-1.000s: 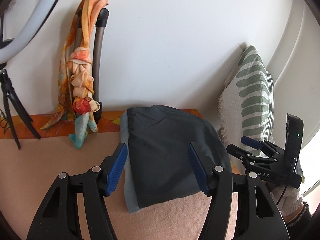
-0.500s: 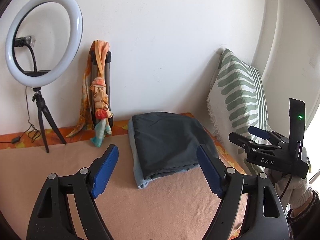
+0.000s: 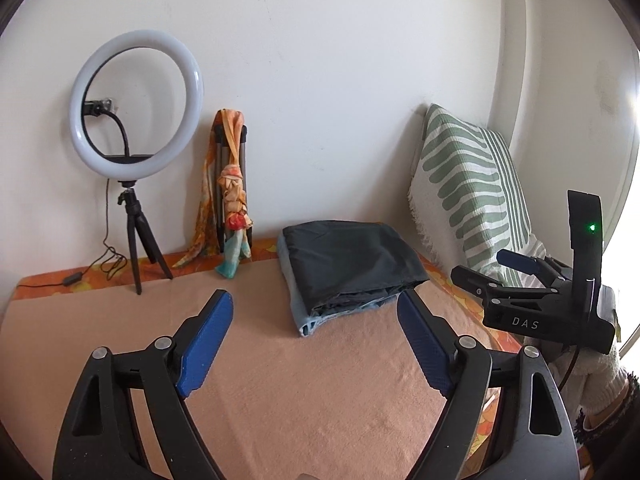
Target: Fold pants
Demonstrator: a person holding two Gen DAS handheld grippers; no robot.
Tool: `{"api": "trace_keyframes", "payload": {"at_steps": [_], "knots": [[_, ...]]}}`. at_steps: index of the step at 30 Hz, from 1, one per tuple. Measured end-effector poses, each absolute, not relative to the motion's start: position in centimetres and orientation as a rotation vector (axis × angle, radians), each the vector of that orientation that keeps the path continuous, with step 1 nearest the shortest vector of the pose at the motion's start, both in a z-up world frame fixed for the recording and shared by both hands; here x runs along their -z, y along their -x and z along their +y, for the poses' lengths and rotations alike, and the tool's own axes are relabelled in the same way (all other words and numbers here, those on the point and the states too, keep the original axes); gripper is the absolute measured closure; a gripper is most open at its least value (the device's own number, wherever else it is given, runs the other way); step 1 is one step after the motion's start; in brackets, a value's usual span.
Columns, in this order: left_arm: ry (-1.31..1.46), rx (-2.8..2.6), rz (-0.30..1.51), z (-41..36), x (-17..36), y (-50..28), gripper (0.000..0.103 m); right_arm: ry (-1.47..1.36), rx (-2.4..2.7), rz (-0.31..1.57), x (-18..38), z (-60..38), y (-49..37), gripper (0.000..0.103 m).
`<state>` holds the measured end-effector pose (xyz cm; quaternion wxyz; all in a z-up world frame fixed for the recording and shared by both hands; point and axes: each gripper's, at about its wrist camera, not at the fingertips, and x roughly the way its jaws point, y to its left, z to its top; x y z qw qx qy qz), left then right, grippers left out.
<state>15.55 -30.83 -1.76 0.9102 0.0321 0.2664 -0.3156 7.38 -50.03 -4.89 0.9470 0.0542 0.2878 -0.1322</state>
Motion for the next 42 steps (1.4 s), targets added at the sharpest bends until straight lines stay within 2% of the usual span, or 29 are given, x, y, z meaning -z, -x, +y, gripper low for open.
{"api": "trace_keyframes", "payload": {"at_steps": [7, 18, 27, 42], "knots": [[-0.078, 0.66, 0.543, -28.6, 2.5, -12.3, 0.016, -0.103, 0.267, 0.552, 5.0, -46.8, -5.0, 0.0], [-0.137, 0.592, 0.552, -27.9, 5.5, -9.9, 0.016, -0.11, 0.277, 0.54, 8.2, -44.9, -3.2, 0.0], [-0.142, 0.574, 0.573, -27.8, 7.8, -10.1, 0.016, -0.105, 0.283, 0.545, 9.7, -44.6, -2.9, 0.0], [-0.141, 0.56, 0.571, -27.8, 8.4, -10.8, 0.015, -0.107, 0.307, 0.574, 11.2, -45.4, -3.1, 0.0]]}}
